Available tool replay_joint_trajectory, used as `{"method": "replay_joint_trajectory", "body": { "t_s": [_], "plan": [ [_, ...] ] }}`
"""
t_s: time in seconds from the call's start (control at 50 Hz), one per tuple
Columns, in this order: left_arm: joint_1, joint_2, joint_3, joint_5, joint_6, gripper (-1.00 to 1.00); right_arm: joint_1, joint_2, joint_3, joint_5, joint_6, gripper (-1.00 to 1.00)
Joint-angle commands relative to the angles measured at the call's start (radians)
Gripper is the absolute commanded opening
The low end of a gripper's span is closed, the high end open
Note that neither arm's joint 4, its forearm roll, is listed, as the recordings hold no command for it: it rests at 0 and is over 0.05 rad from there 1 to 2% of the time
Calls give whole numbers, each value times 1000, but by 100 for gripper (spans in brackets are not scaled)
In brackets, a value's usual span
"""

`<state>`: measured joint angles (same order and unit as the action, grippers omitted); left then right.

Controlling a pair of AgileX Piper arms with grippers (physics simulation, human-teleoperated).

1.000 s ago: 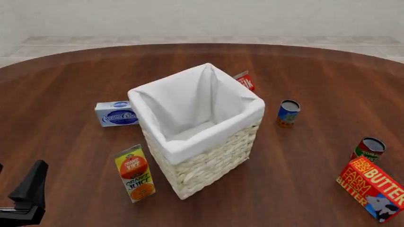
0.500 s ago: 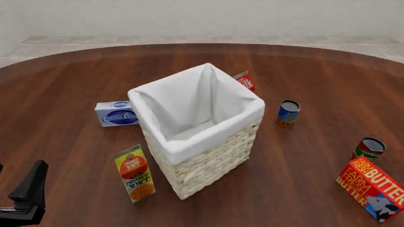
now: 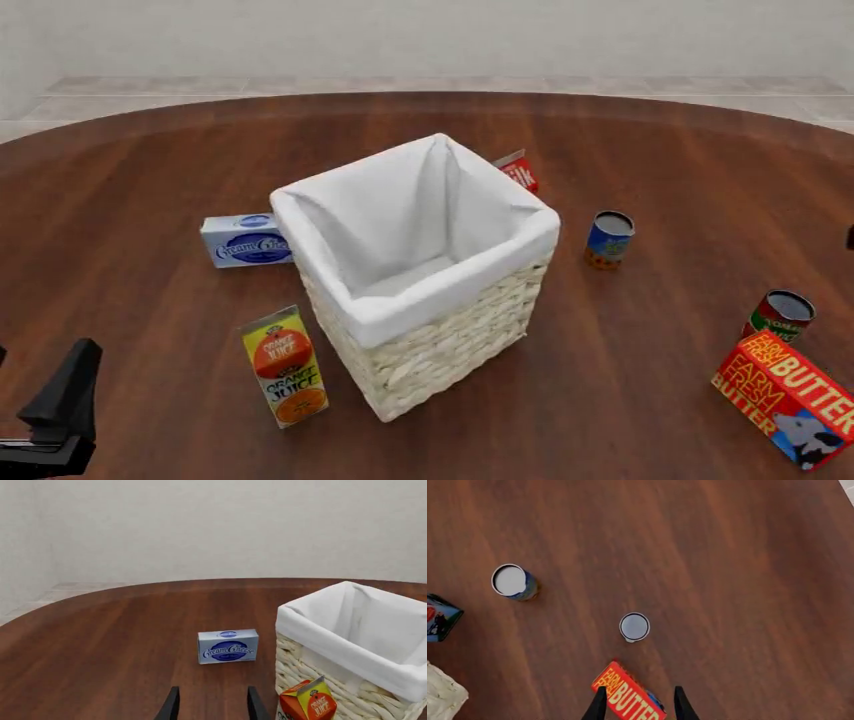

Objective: Pick up the alphabet soup and the tomato sauce, and put them in the basket.

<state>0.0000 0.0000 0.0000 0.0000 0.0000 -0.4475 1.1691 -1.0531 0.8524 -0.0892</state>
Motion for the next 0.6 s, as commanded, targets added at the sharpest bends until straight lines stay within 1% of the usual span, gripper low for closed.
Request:
{"method": "replay_joint_trajectory", "body": {
  "t_s": [0.02, 0.14, 0.24, 0.3, 0.34, 0.4, 0.44, 0.48, 0.58, 0.6],
  "plan": [
    [0, 0, 0, 0, 0, 100, 22, 50, -30, 27, 4, 100],
    [0, 0, 0, 0, 0, 100, 37, 78, -27, 28, 26, 100],
    [0, 0, 0, 0, 0, 100, 27, 96, -42, 32, 14, 100],
    [0, 0, 0, 0, 0, 100, 15, 114, -56, 35, 0, 100],
    [0, 0, 0, 0, 0, 100, 1, 128, -65, 34, -20, 100],
    [0, 0, 0, 0, 0, 100, -2, 139, -69, 32, -18, 100],
    [0, 0, 0, 0, 0, 100, -13, 151, -66, 25, -33, 100],
    [0, 0, 0, 0, 0, 100, -17, 163, -63, 20, -37, 100],
    [0, 0, 0, 0, 0, 100, -54, 196, -77, 6, -76, 100],
    [0, 0, 0, 0, 0, 100, -54, 199, -78, 6, -76, 100]
  ]
}}
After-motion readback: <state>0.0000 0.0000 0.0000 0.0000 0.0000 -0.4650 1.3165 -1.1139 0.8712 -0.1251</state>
